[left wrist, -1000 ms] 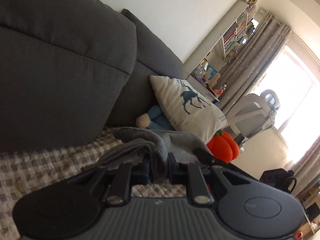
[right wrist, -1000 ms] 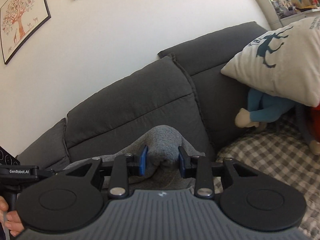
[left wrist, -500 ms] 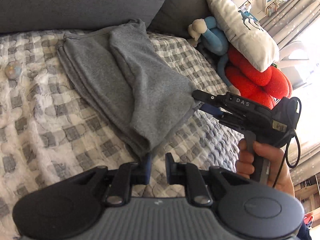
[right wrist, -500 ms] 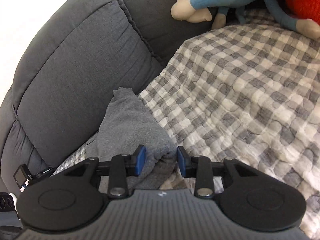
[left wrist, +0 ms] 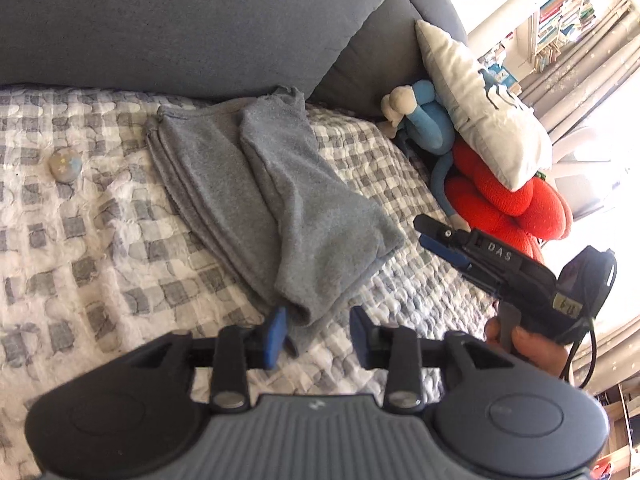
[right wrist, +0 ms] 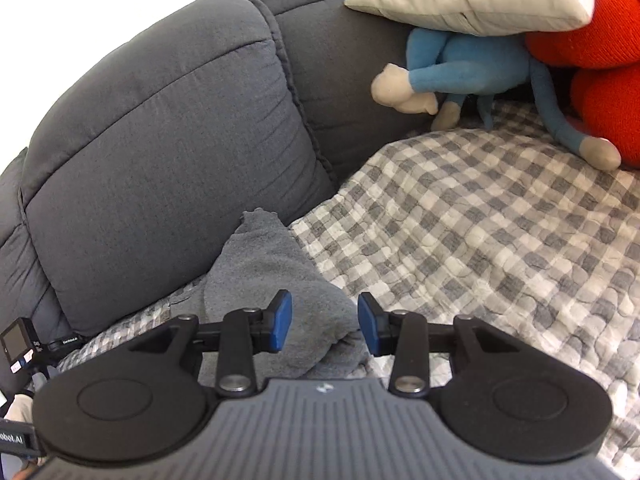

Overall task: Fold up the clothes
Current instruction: 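Lower the folded end onto the shirt with both grippers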

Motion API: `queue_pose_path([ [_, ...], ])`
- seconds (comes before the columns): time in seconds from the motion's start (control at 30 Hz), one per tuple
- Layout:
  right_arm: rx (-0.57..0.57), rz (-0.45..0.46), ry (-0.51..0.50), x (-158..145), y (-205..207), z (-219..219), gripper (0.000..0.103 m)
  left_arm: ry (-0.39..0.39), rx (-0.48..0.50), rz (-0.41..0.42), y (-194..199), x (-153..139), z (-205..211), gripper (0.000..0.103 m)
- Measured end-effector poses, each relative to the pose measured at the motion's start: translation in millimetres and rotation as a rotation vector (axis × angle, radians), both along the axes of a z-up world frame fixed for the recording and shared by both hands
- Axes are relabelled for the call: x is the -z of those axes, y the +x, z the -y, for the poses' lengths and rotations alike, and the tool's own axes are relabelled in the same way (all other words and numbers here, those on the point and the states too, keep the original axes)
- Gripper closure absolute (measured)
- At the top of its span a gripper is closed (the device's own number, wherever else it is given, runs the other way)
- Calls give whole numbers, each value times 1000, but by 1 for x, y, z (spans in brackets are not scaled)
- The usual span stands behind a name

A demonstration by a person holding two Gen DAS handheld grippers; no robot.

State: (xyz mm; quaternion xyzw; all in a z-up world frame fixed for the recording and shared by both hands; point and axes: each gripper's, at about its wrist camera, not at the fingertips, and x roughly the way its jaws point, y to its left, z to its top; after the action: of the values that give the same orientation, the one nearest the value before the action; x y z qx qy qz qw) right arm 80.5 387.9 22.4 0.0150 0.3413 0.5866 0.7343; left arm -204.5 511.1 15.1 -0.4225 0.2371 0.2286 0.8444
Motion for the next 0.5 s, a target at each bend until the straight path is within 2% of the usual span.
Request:
queue_pose_path([
  [0.13, -64, 94, 11, -4, -20, -11, 62, 27, -27, 15, 12, -6, 3, 63],
  [0.2, -100, 101, 5, -2, -26, -17, 62, 44, -35, 2, 21, -4, 6, 63],
  [0.23, -113, 96, -5, 1, -27, -22, 62, 46, -36, -3, 25, -1, 7, 63],
  [0.3, -109, 124, -88, 11, -28, -33, 64, 17, -30, -10, 32, 7, 9, 63],
  [0.33, -101, 148, -132, 17, -29, -38, 70, 5, -25, -13, 35, 10, 10, 63],
  [0.4, -103, 172, -144, 21, -27, -39, 73, 0, -13, -21, 40, 17, 13, 63],
  [0.43, -105, 184, -148, 23, -26, -39, 81, -2, -6, -27, 42, 20, 15, 63],
  [0.5, -90, 169, -169, 24, -19, -39, 91, -13, 11, -40, 45, 26, 17, 64],
])
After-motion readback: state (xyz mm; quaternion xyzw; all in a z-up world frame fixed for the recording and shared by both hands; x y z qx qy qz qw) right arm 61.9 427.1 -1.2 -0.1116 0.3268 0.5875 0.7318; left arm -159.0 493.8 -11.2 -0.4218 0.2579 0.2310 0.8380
